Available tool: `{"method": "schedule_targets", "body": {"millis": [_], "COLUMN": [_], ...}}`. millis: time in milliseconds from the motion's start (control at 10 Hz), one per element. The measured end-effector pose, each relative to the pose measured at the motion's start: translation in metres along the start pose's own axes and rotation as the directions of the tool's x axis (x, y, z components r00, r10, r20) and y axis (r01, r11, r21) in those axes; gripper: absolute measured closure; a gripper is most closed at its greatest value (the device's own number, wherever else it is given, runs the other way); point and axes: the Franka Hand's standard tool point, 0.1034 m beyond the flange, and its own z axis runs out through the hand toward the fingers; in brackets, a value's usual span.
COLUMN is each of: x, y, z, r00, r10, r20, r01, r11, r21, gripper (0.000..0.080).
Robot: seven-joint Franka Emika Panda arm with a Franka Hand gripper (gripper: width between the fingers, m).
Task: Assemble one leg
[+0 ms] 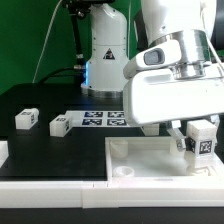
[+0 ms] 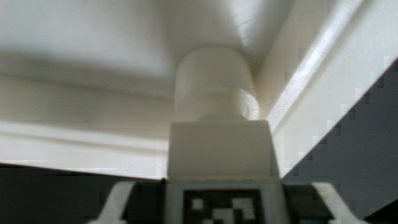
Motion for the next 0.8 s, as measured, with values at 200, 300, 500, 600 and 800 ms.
{"method": "schedule_targets", "body": {"millis": [200, 300, 500, 600, 800], "x": [0.0015, 0.0015, 0.0015, 0.0015, 0.0015], "y": [0.0011, 0.0012, 0.0012, 0.0012, 0.0012], "z": [0.0006, 0.0005, 0.0006, 0.0006, 0.0006], "r00": [1.0, 1.0, 1.0, 1.0, 1.0], "r10": [-0.001, -0.001, -0.001, -0.001, -0.001], "r20": [-0.015, -0.016, -0.015, -0.015, -0.015], "r01": [0.001, 0.001, 0.001, 0.001, 0.001], "r11": [1.0, 1.0, 1.0, 1.0, 1.0], "r21": [-0.006, -0.006, -0.006, -0.006, -0.006], "gripper": [0.0512, 0.0512, 0.0512, 0.0356, 0.0228]}}
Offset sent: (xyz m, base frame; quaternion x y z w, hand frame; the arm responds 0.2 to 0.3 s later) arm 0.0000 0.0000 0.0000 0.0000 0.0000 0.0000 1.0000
